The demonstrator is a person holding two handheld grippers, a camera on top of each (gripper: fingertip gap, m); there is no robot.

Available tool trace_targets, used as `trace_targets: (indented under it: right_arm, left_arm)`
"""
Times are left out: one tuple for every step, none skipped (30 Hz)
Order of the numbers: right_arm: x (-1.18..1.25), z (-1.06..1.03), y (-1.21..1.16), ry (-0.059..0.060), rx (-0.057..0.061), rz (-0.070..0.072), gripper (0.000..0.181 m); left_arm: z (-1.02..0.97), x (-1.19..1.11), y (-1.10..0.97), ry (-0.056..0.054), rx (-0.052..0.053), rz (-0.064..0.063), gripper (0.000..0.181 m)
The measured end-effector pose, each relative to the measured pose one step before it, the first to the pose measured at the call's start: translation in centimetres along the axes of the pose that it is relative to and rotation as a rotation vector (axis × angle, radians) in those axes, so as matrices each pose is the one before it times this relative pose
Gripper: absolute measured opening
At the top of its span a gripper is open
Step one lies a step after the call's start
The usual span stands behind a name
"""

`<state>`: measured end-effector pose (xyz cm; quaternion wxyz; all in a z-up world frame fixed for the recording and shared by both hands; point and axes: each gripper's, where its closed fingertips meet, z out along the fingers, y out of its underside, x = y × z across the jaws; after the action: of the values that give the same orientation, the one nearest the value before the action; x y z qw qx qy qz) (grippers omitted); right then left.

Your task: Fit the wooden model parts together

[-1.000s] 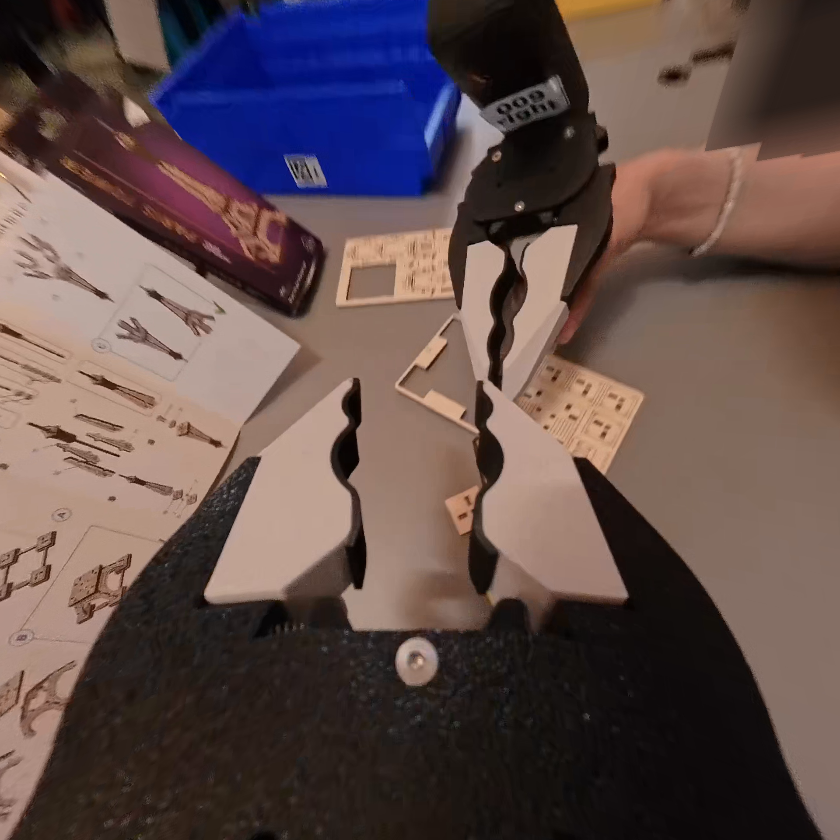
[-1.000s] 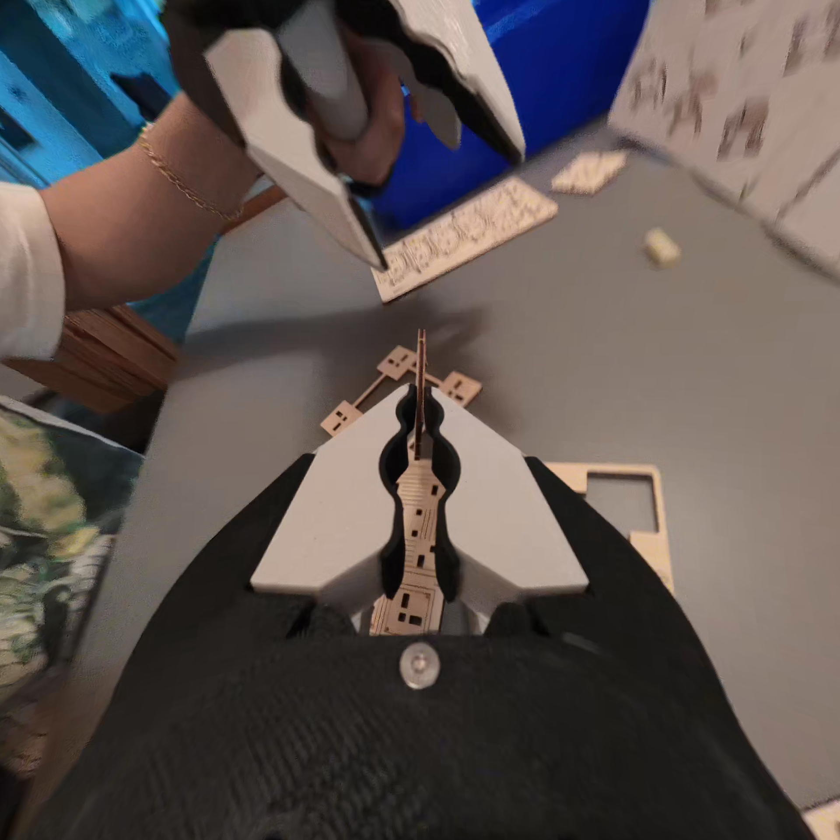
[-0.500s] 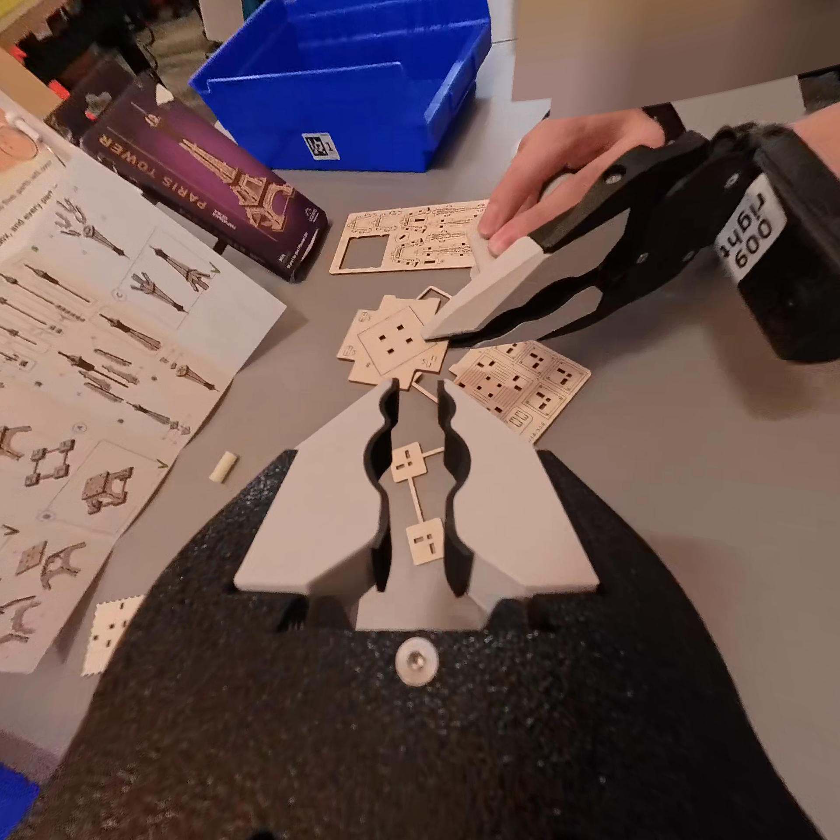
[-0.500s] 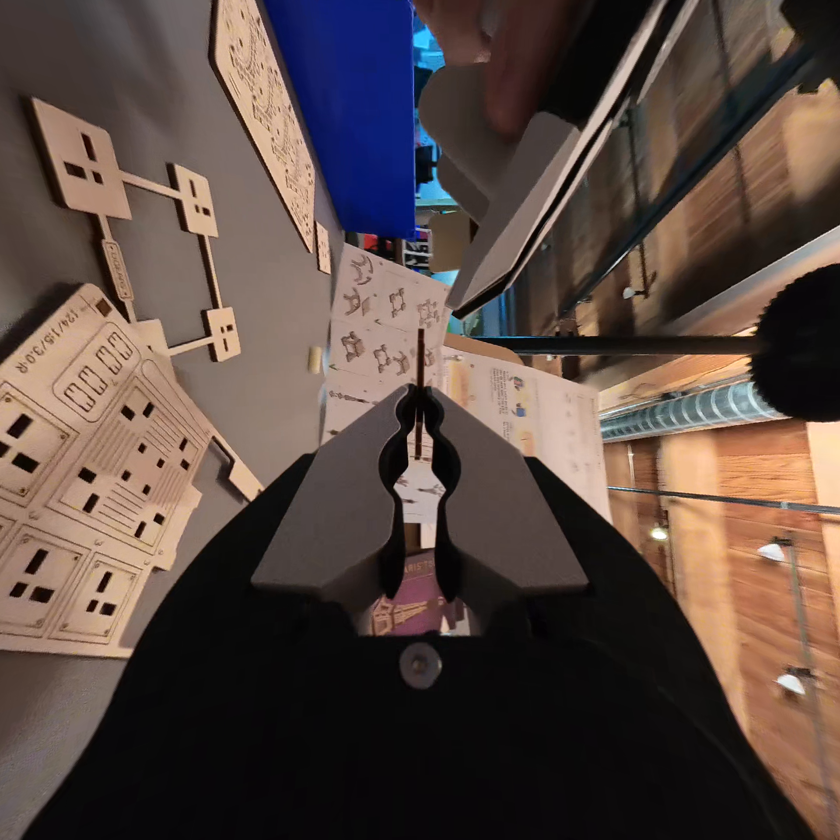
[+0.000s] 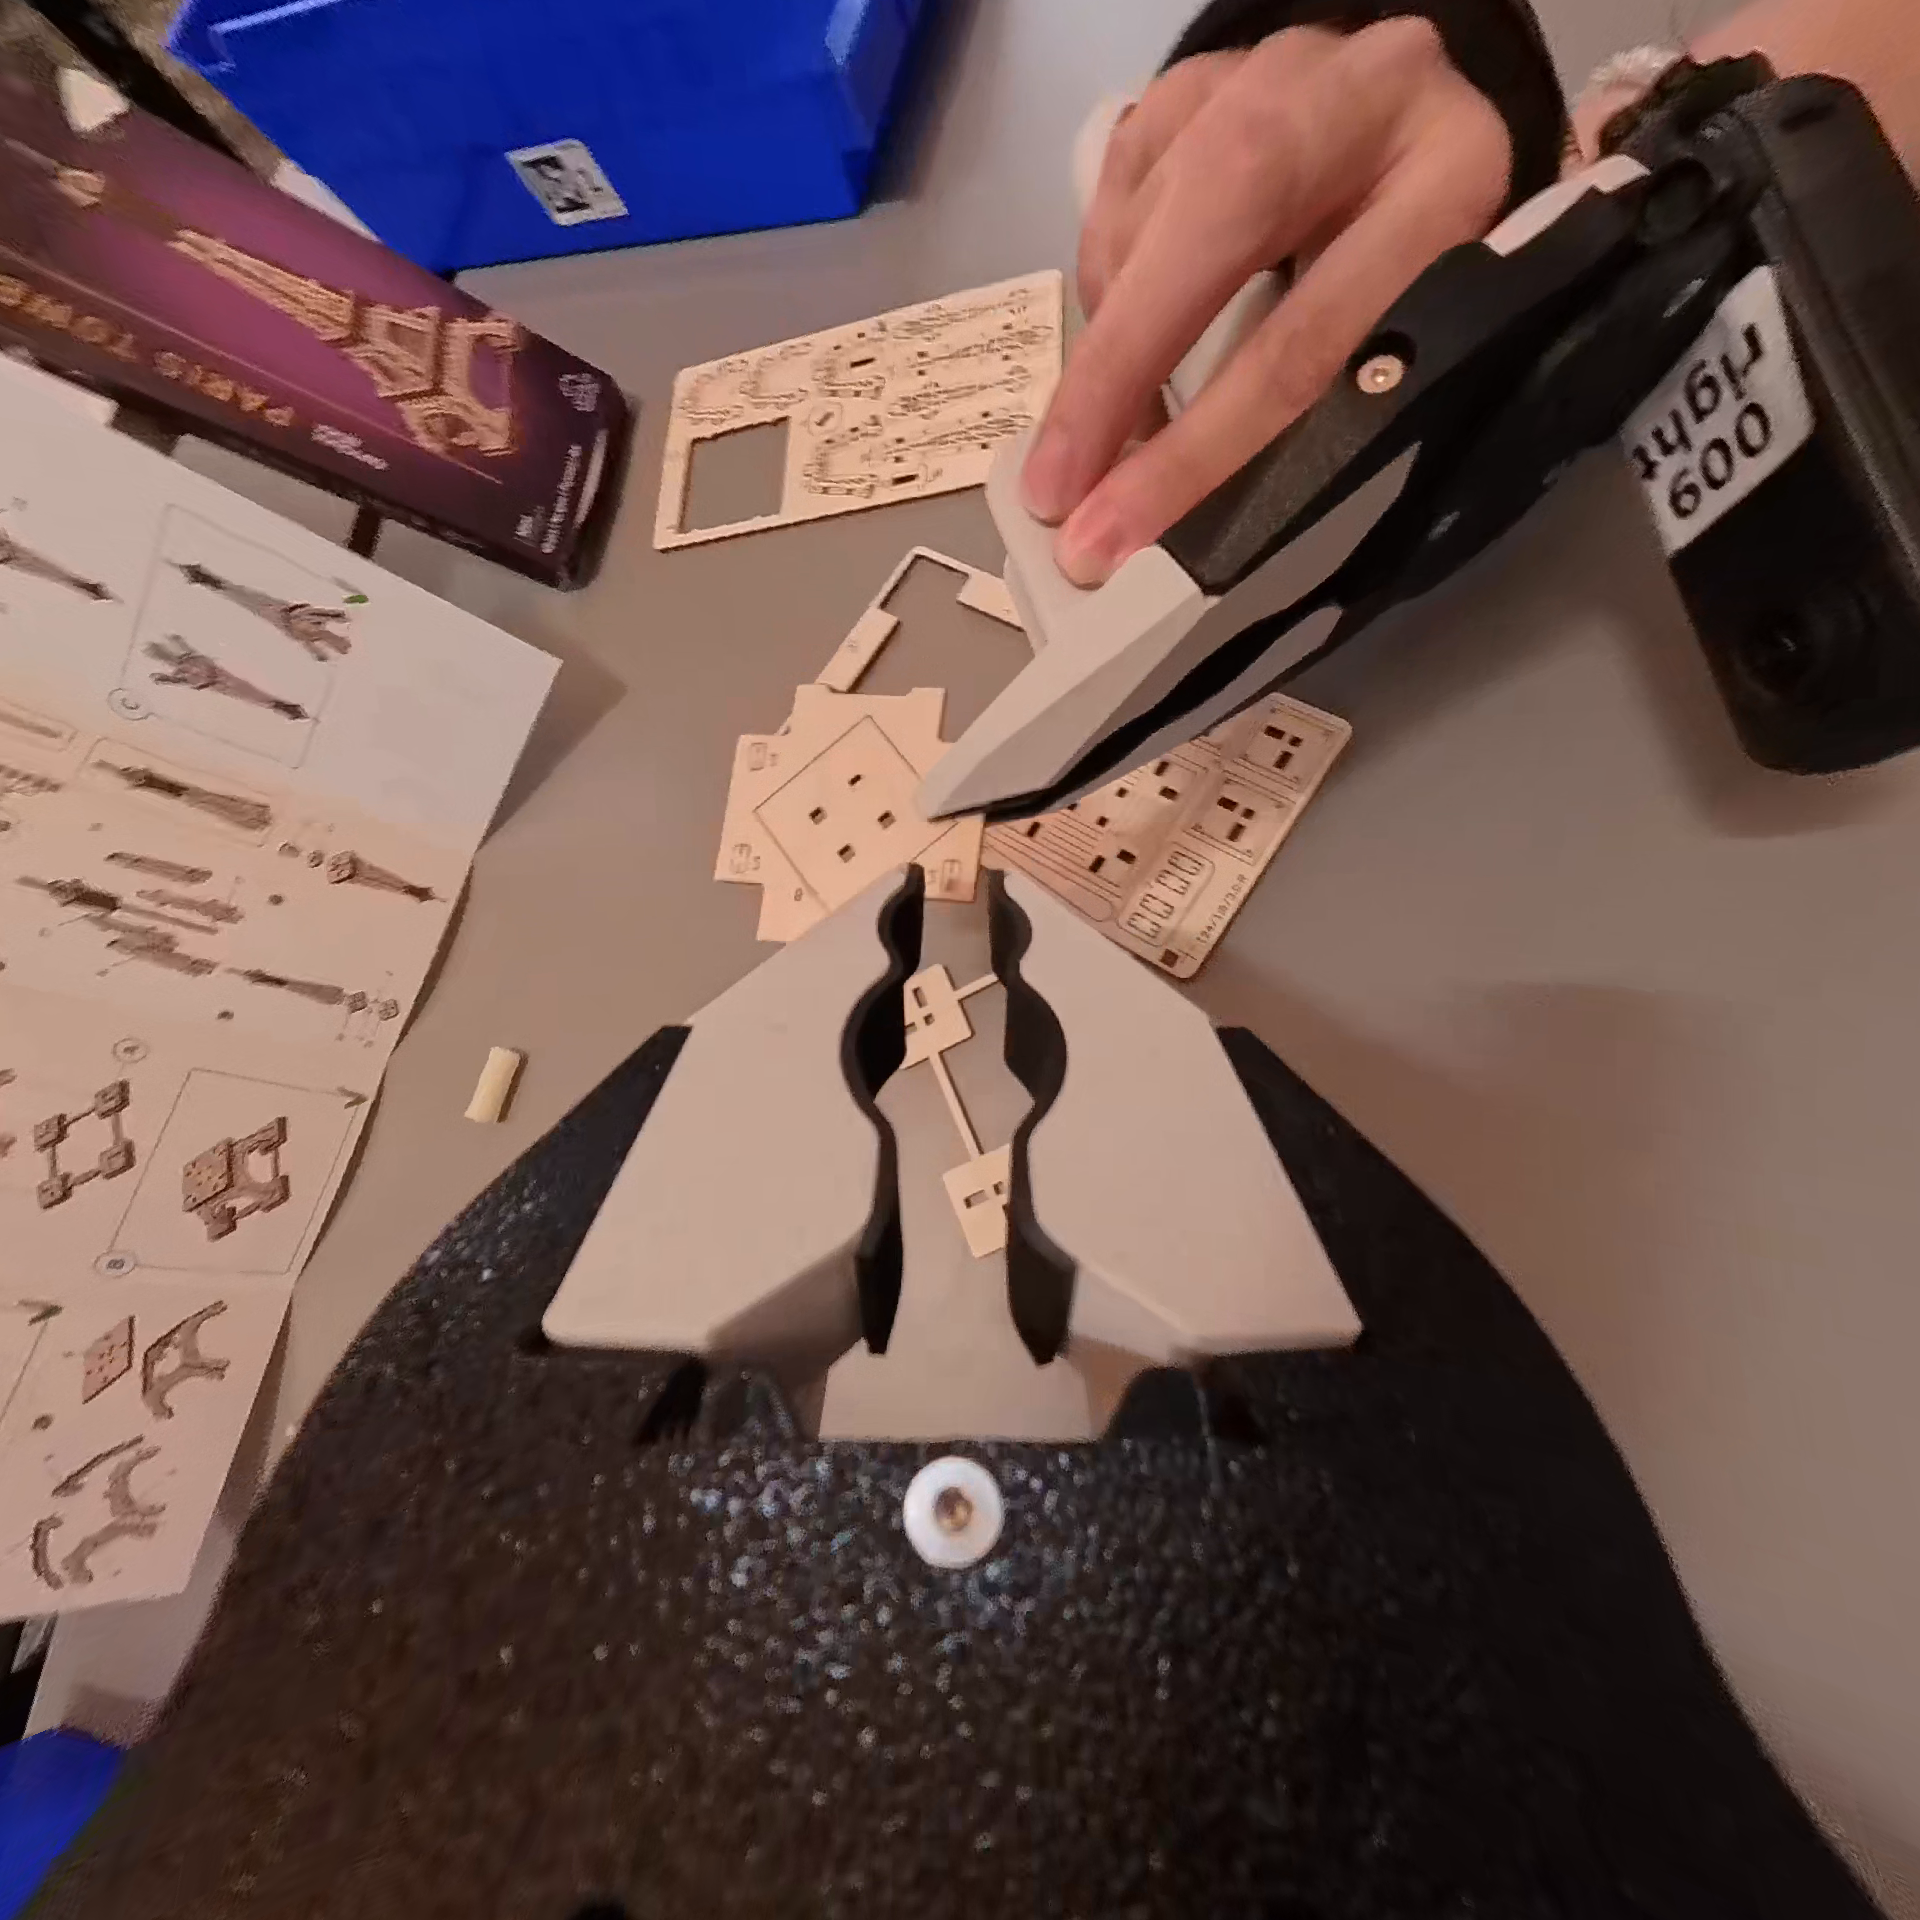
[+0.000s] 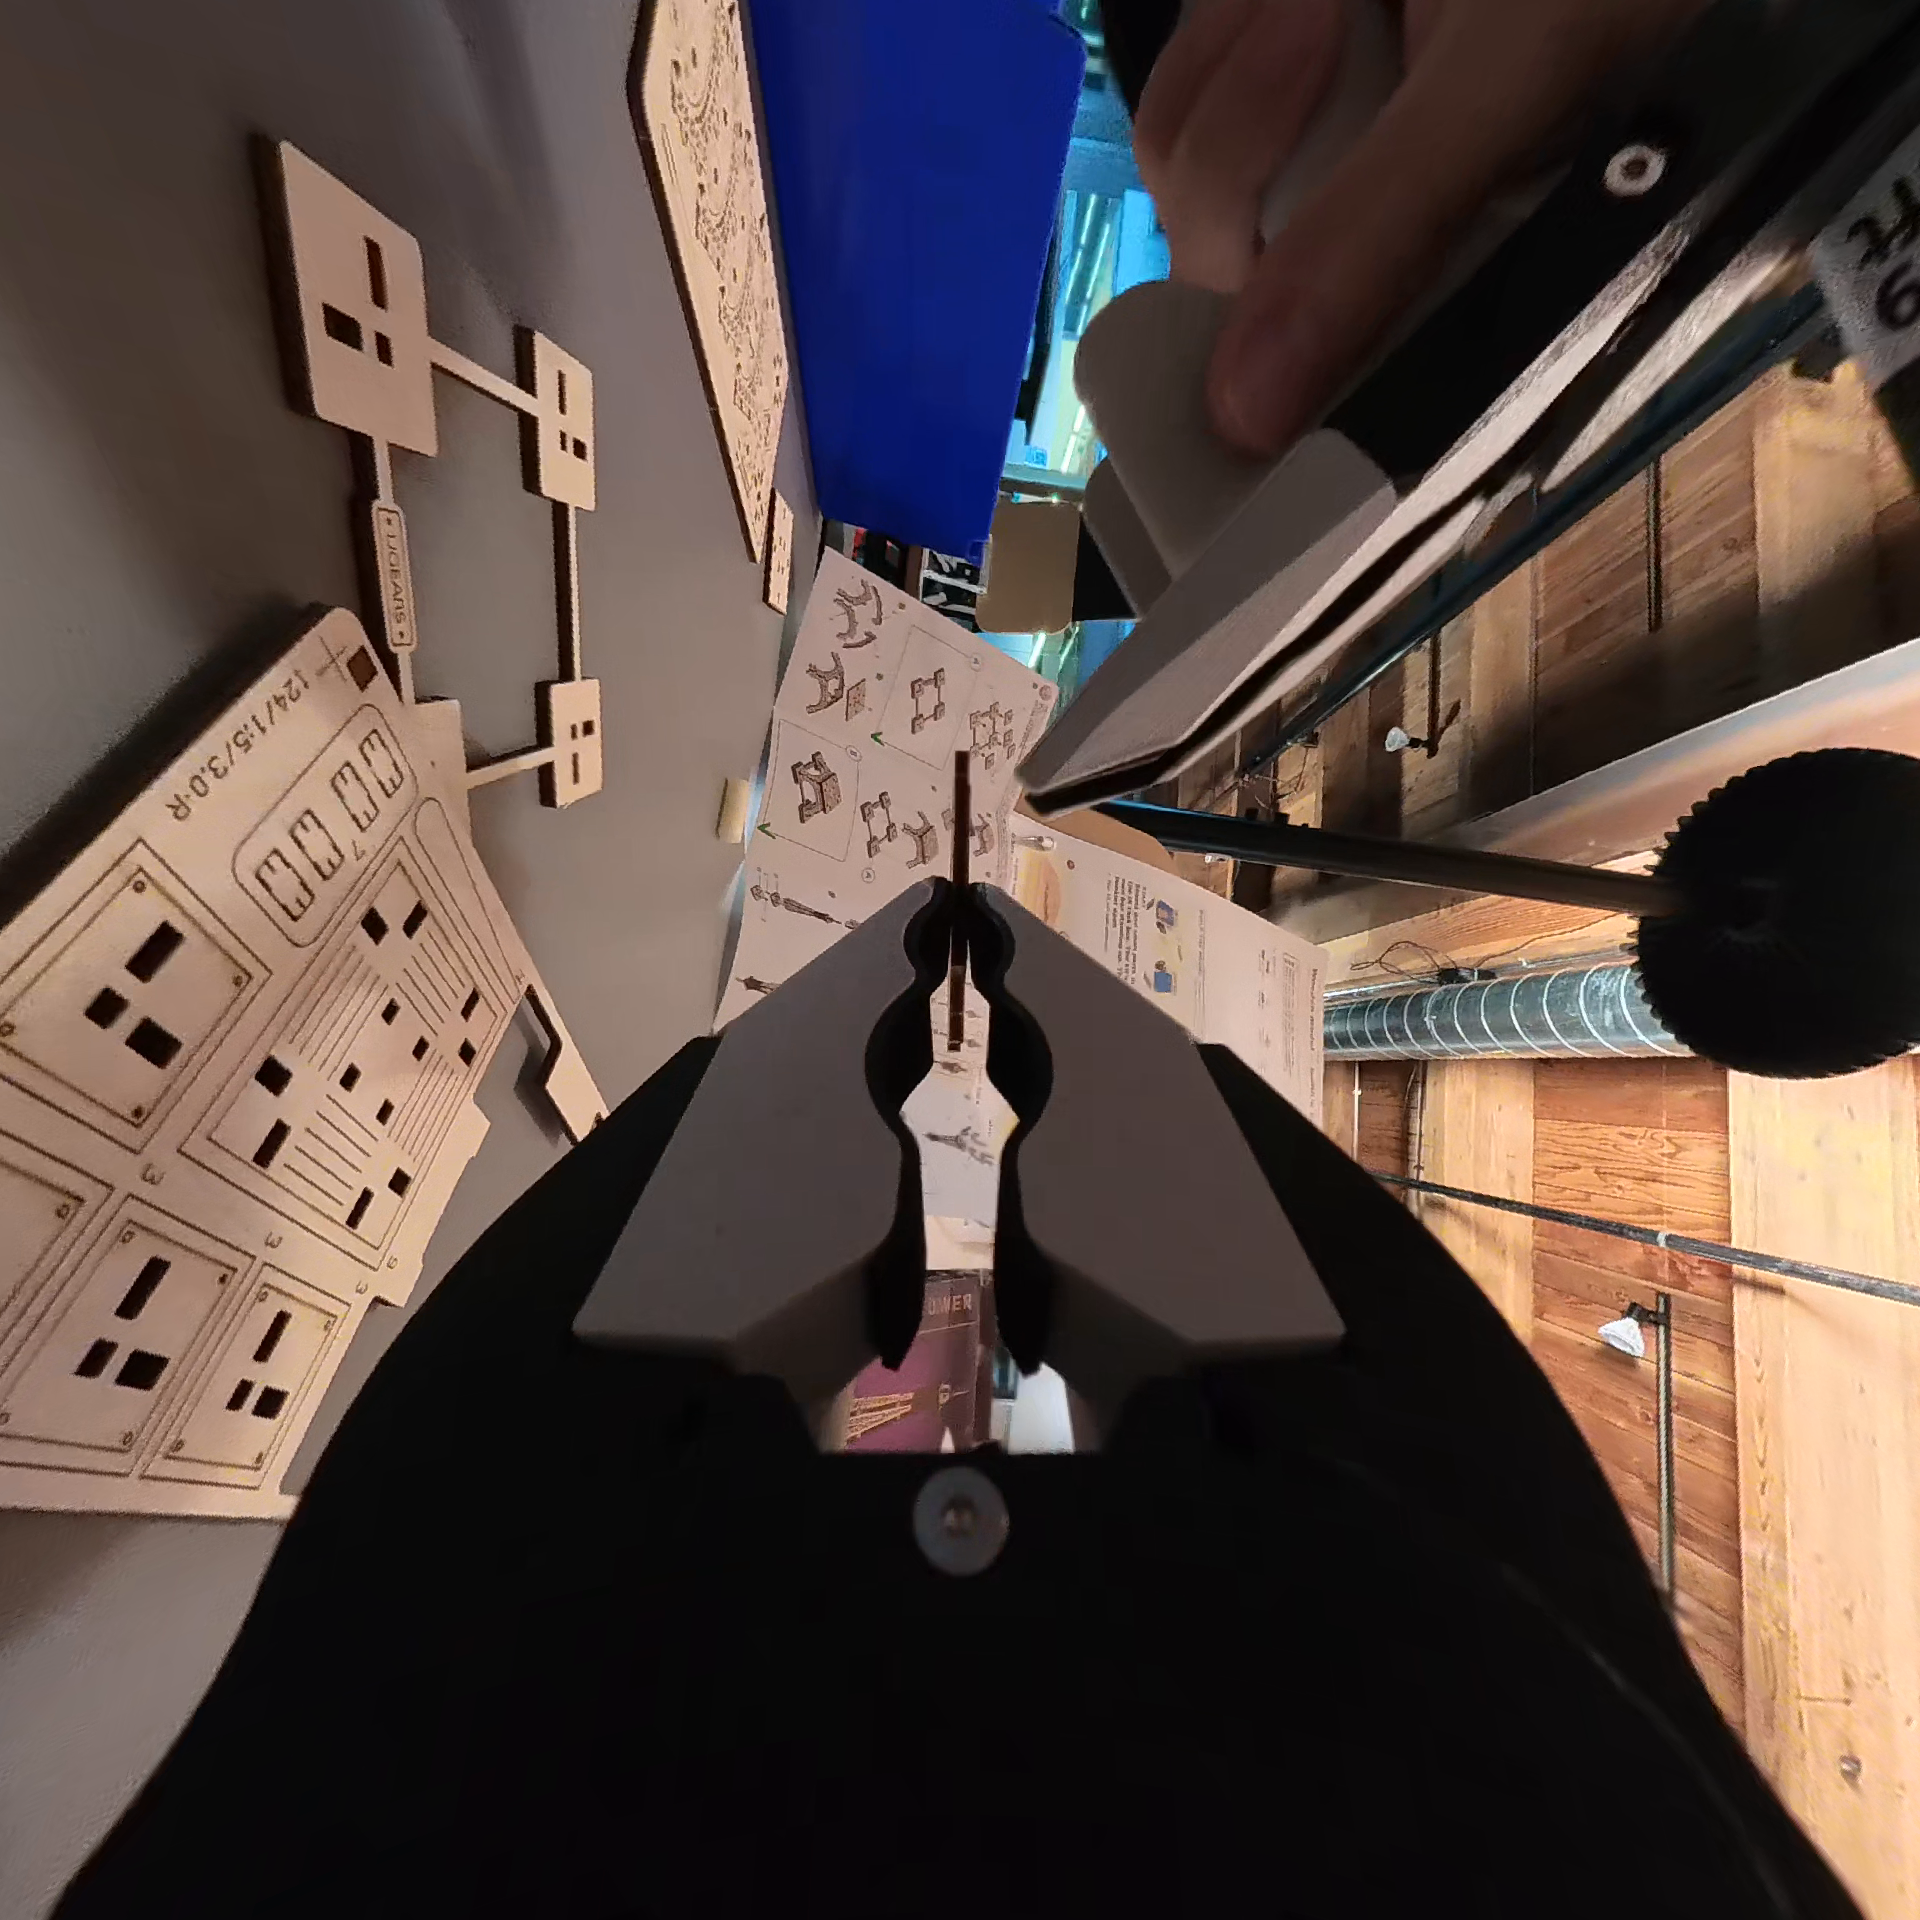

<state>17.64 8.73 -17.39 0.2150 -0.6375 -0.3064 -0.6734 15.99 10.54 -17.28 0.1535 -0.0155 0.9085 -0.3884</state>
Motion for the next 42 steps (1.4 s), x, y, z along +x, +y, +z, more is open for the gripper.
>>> trace_targets:
  right_arm:
    - [0.066,-0.003,-0.073,0.0057,0.0008,-0.0098,0.000]
    - [0.015,-0.002,-0.018,0.0017,-0.0012,-0.0110,0.000]
    - [-0.042,0.014,0.000,-0.0018,-0.0019,-0.0070,0.000]
    - [-0.028,-0.015,-0.014,0.0010,-0.0001,-0.0066,0.000]
    - [-0.097,-0.004,-0.019,-0.0036,0.0005,-0.0088,0.000]
    - [-0.034,-0.016,-0.005,0.0004,-0.0012,-0.0054,0.000]
    - [0.025,-0.024,-0.026,0.0032,0.0025,-0.0018,0.000]
    - [0.043,-0.025,0.006,0.0024,0.0014,0.0009,0.000]
    - [-0.062,0.003,0.052,-0.0050,-0.0016,-0.0004,0.000]
    - [-0.013,-0.006,0.053,0.0012,-0.0020,-0.0037,0.000]
    - [0.031,-0.011,0.072,0.0027,-0.0036,-0.0039,0.001]
    - [-0.019,0.001,0.038,-0.0026,-0.0001,0.0036,0.000]
    - [-0.035,0.018,0.099,-0.0033,-0.0028,0.0067,0.000]
    - [0.005,0.014,0.118,0.0003,-0.0043,0.0011,0.000]
    - [-0.021,-0.008,0.053,-0.0023,0.0005,-0.0002,0.000]
    - [-0.057,-0.007,-0.001,-0.0041,0.0019,0.0023,0.000]
    - [-0.043,-0.011,0.008,-0.0016,-0.0006,-0.0029,0.000]
    - [-0.049,0.000,-0.030,-0.0012,0.0001,-0.0061,0.000]
    - [-0.047,0.005,-0.072,-0.0023,0.0029,0.0002,0.000]
    - [0.003,0.002,-0.034,0.0002,0.0005,0.0008,0.000]
    - [0.027,0.019,-0.023,0.0016,-0.0002,-0.0028,0.000]
    - [0.034,0.002,-0.041,0.0008,0.0024,0.0013,0.000]
    - [0.046,-0.004,0.000,0.0006,0.0005,0.0046,0.000]
    - [0.043,-0.003,0.011,0.0011,-0.0004,0.0001,0.000]
    - [0.029,-0.009,-0.022,0.0010,0.0008,-0.0004,0.000]
    - [-0.009,-0.001,-0.019,0.0001,0.0009,0.0016,0.000]
    - [-0.019,-0.010,-0.053,-0.0009,0.0027,-0.0001,0.000]
    - [-0.010,-0.015,-0.069,0.0008,0.0030,-0.0021,0.000]
    - [-0.014,-0.010,-0.044,-0.0001,0.0008,-0.0016,0.000]
    - [-0.174,0.035,0.072,-0.0095,-0.0051,-0.0028,0.000]
    - [-0.269,0.058,0.248,-0.0109,-0.0115,-0.0057,0.000]
    - [-0.022,-0.004,0.134,0.0049,0.0013,0.0026,0.000]
    - [0.206,-0.067,-0.054,0.0111,0.0098,0.0121,0.000]
    - [0.020,-0.008,-0.040,-0.0039,0.0023,0.0114,0.000]
    - [-0.116,0.084,-0.011,-0.0062,-0.0039,0.0003,0.000]
    - [-0.111,0.070,-0.041,-0.0022,-0.0022,-0.0097,0.000]
    - [-0.074,0.062,-0.060,-0.0043,0.0009,0.0004,0.000]
    - [-0.041,0.034,-0.038,-0.0035,0.0023,0.0121,0.000]
    - [-0.121,0.027,0.008,-0.0053,0.0008,0.0062,0.000]
    - [-0.195,0.034,0.021,-0.0064,0.0001,-0.0027,0.000]
    - [-0.212,0.059,0.006,-0.0073,0.0006,-0.0017,0.000]
    - [-0.202,0.059,-0.026,-0.0081,0.0018,0.0013,0.000]
  left_arm:
    - [0.188,0.204,0.014,0.0227,-0.0056,0.0087,0.009]
    - [0.171,0.076,0.053,0.0142,-0.0078,0.0063,0.009]
    - [0.151,0.096,0.084,0.0151,-0.0100,0.0104,0.009]
    - [0.130,-0.103,0.042,0.0011,-0.0077,0.0107,0.010]
    - [0.104,-0.141,0.005,-0.0025,-0.0071,0.0085,0.010]
    - [0.107,0.020,0.050,0.0090,-0.0092,0.0064,0.010]
    - [0.120,0.023,0.105,0.0091,-0.0121,0.0031,0.009]
    - [0.116,-0.050,0.127,0.0041,-0.0133,0.0035,0.008]
    - [0.084,0.012,0.074,0.0063,-0.0074,0.0059,0.009]
    - [0.030,-0.106,-0.013,-0.0014,-0.0022,0.0041,0.008]
    - [0.000,-0.105,-0.020,-0.0013,-0.0019,0.0016,0.007]
    - [0.014,0.008,0.006,0.0050,-0.0037,0.0032,0.006]
    - [0.023,-0.014,-0.003,0.0005,-0.0021,0.0095,0.004]
    - [0.031,-0.055,-0.028,-0.0066,-0.0010,0.0143,0.004]
    - [0.048,-0.003,0.021,-0.0048,-0.0047,0.0148,0.004]
    - [0.045,0.010,0.039,-0.0023,-0.0072,0.0121,0.004]
    - [0.043,0.019,0.048,0.0007,-0.0065,0.0081,0.003]
    - [0.015,0.045,0.061,0.0048,-0.0064,0.0088,0.004]
    - [-0.009,0.056,0.069,0.0063,-0.0052,0.0098,0.003]
    - [-0.036,0.005,0.024,0.0060,-0.0020,0.0058,0.003]
    - [-0.044,0.010,0.022,0.0082,-0.0007,0.0020,0.003]
    - [-0.066,0.017,0.001,0.0083,0.0008,0.0033,0.003]
    - [-0.055,-0.013,-0.005,0.0058,0.0022,0.0031,0.003]
    - [-0.048,0.003,-0.025,0.0064,0.0022,0.0001,0.003]
    - [-0.032,0.017,0.008,0.0067,0.0005,0.0000,0.003]
    - [-0.016,0.033,0.020,0.0071,-0.0008,0.0006,0.003]
    - [-0.016,0.061,0.048,0.0086,-0.0009,0.0018,0.003]
    - [-0.008,0.053,0.026,0.0089,0.0007,-0.0009,0.003]
    - [-0.025,0.036,0.032,0.0093,0.0005,-0.0037,0.003]
    - [-0.064,0.125,0.068,0.0170,-0.0002,-0.0011,0.000]
    - [-0.092,0.127,0.062,0.0183,0.0032,-0.0027,0.000]
    - [-0.078,-0.285,0.188,-0.0064,-0.0040,-0.0086,0.000]
    - [-0.051,-0.634,0.419,-0.0304,-0.0206,-0.0050,0.000]
    - [-0.074,-0.651,0.244,-0.0386,-0.0102,0.0015,0.000]
    - [-0.134,-0.250,-0.130,-0.0168,0.0121,-0.0003,0.000]
    - [-0.133,0.070,-0.379,0.0027,0.0223,-0.0115,0.000]
    - [-0.068,0.122,-0.344,0.0027,0.0175,-0.0121,0.000]
    - [0.036,0.178,-0.133,0.0007,0.0048,0.0009,0.000]
    - [0.146,0.213,0.080,-0.0003,-0.0068,0.0129,0.000]
    - [0.236,0.116,0.270,-0.0043,-0.0174,0.0119,0.000]
    - [0.257,0.032,0.356,-0.0049,-0.0205,0.0064,0.000]
    - [0.238,0.086,0.289,0.0026,-0.0136,0.0010,0.000]
